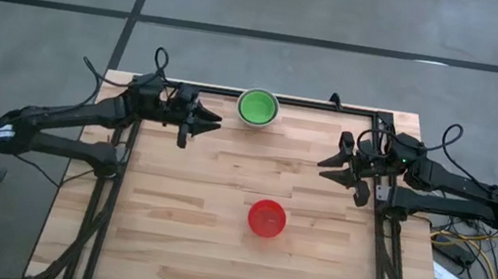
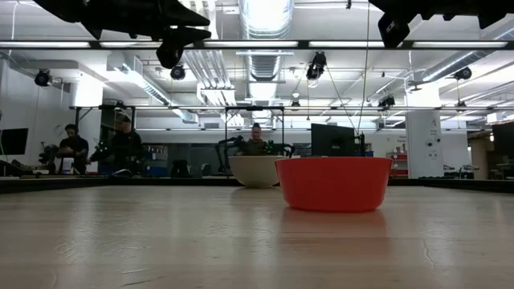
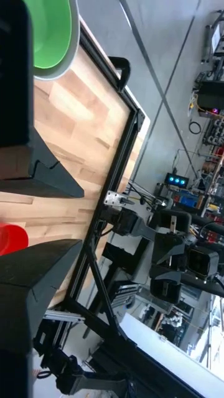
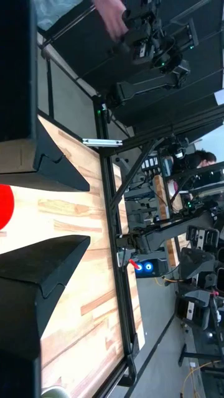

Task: Nest bowls inside each other
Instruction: Stack the red bowl on top of the green bowl

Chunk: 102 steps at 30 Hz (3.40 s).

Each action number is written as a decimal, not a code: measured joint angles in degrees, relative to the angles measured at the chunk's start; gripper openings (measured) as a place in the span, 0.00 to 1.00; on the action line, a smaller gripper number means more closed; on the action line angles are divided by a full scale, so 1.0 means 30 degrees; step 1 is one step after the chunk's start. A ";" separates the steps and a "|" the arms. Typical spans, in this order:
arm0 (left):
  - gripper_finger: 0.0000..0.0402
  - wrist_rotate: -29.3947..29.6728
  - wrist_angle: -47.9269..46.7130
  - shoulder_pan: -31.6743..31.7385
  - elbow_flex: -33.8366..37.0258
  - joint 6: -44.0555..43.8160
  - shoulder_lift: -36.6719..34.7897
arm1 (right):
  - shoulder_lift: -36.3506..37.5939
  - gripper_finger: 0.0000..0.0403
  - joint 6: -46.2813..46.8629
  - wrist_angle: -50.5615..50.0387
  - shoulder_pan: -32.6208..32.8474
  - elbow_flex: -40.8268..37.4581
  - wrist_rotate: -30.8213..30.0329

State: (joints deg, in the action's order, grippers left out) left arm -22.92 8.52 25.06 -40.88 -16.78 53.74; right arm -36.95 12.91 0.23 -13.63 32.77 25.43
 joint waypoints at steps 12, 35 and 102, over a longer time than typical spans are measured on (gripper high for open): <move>0.30 0.0007 -0.0016 0.0000 0.0007 0.0023 0.0007 | 0.0015 0.30 0.0214 0.0010 -0.0006 0.0000 0.0003; 0.30 0.0015 -0.0015 0.0000 0.0015 0.0024 0.0007 | -0.1088 0.30 0.4143 -0.2025 0.0052 0.0900 0.0013; 0.30 0.0018 -0.0220 0.0007 0.0032 0.0023 0.0015 | -1.6145 0.39 0.8411 -1.2979 0.3345 0.9356 -0.1545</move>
State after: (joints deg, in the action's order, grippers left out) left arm -22.86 7.86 25.08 -40.79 -16.71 53.78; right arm -85.38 38.14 -38.71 -3.60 60.84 20.80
